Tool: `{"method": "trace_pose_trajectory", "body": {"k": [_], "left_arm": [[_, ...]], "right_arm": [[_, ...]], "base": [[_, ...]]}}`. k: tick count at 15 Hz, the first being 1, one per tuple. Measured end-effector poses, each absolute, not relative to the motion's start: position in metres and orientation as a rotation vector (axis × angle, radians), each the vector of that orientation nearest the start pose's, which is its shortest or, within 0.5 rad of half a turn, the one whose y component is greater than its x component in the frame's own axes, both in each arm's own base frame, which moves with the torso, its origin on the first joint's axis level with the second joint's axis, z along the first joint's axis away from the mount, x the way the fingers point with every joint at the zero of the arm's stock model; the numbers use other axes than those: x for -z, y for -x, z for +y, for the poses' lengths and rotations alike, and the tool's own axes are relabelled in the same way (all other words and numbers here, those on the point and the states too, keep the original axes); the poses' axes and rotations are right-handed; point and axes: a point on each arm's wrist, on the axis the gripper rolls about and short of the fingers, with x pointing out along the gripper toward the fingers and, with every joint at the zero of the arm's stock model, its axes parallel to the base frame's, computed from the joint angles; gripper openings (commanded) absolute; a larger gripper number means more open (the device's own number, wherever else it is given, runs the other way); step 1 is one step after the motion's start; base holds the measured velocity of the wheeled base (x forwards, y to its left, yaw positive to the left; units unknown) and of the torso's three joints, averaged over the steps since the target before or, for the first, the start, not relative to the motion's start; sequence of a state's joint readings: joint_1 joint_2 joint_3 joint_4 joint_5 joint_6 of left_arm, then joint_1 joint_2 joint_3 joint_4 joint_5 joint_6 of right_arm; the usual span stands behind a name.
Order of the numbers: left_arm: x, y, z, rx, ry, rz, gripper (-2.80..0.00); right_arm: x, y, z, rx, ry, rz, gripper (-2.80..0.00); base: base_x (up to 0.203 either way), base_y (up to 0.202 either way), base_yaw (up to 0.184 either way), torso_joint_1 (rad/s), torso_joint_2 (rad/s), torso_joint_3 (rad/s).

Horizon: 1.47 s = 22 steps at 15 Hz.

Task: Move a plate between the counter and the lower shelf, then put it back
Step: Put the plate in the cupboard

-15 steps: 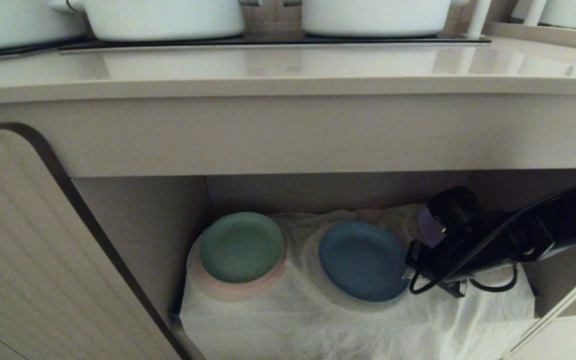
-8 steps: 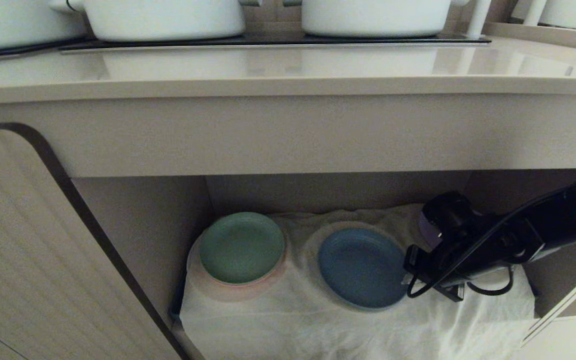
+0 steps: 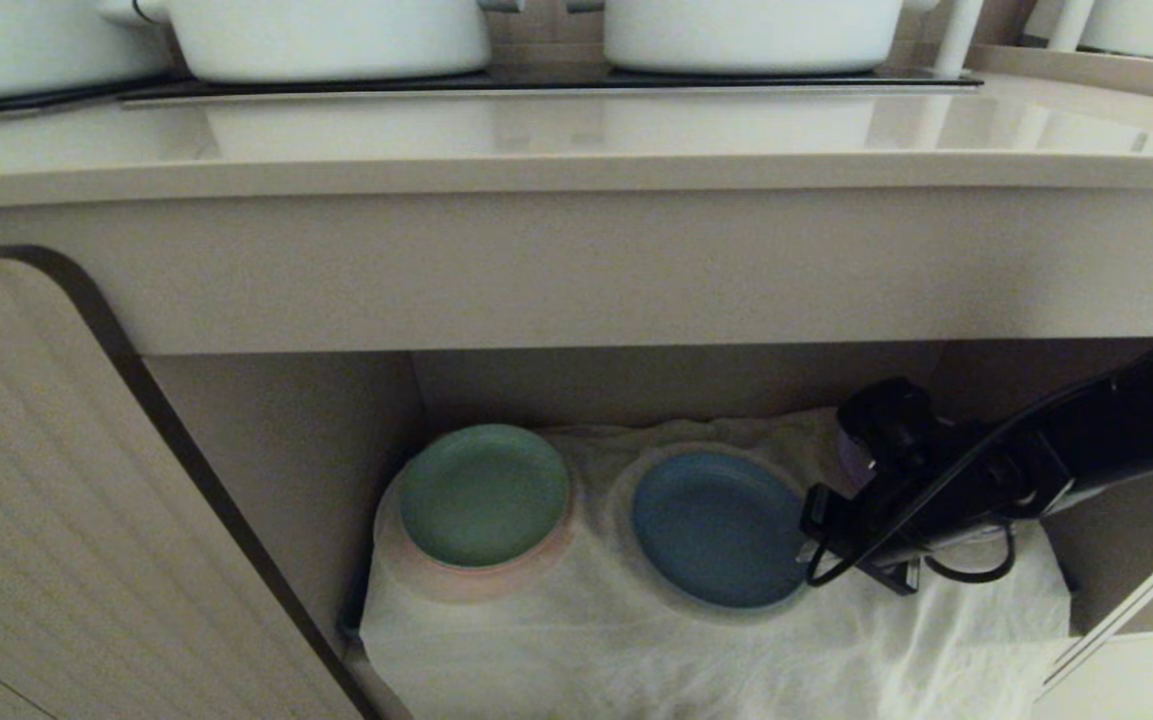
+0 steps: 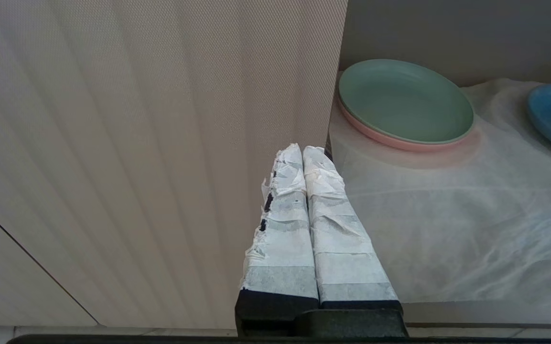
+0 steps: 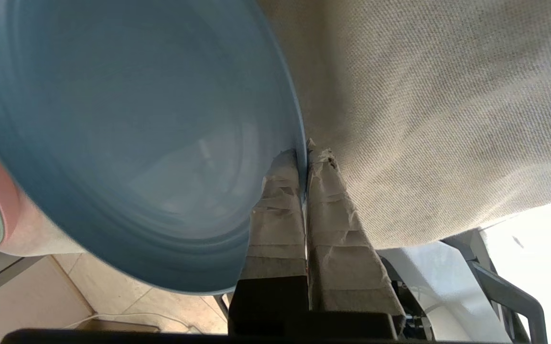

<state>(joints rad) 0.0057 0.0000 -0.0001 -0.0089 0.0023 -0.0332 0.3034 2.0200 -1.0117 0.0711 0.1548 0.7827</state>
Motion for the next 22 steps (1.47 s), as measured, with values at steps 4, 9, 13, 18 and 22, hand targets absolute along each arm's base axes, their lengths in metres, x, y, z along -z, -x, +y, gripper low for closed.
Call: {"method": "trace_pose_trajectory", "body": {"k": [4,9,13,18,22], "left_arm": [[-0.076,0.023,0.0,-0.008,0.033,-0.009,-2.8],[-0.076,0.023,0.0,-0.008,0.033,-0.009,-2.8],[-0.076,0.023,0.0,-0.009,0.033,-0.009,-2.8],[-0.077,0.023,0.0,-0.008,0.033,-0.01,-2.8],[-0.077,0.023,0.0,-0.008,0.033,-0.01,-2.8]], "right_arm": [[-0.072,-0.319,0.105,0.03,-0.607,1.183,0.0],[-0.072,-0.317,0.108,0.023,-0.599,1.184,0.0],[-0.072,-0.316,0.11,0.043,-0.58,1.17,0.0],[-0.073,-0.311,0.108,0.064,-0.569,1.199,0.0],[-0.078,-0.309,0.108,0.06,-0.573,1.195,0.0]], "base": [[0.0,0.0,0.0,0.0,0.0,0.0],[0.0,0.0,0.0,0.0,0.0,0.0],[0.0,0.0,0.0,0.0,0.0,0.0],[0.0,0.0,0.0,0.0,0.0,0.0],[0.0,0.0,0.0,0.0,0.0,0.0]]}}
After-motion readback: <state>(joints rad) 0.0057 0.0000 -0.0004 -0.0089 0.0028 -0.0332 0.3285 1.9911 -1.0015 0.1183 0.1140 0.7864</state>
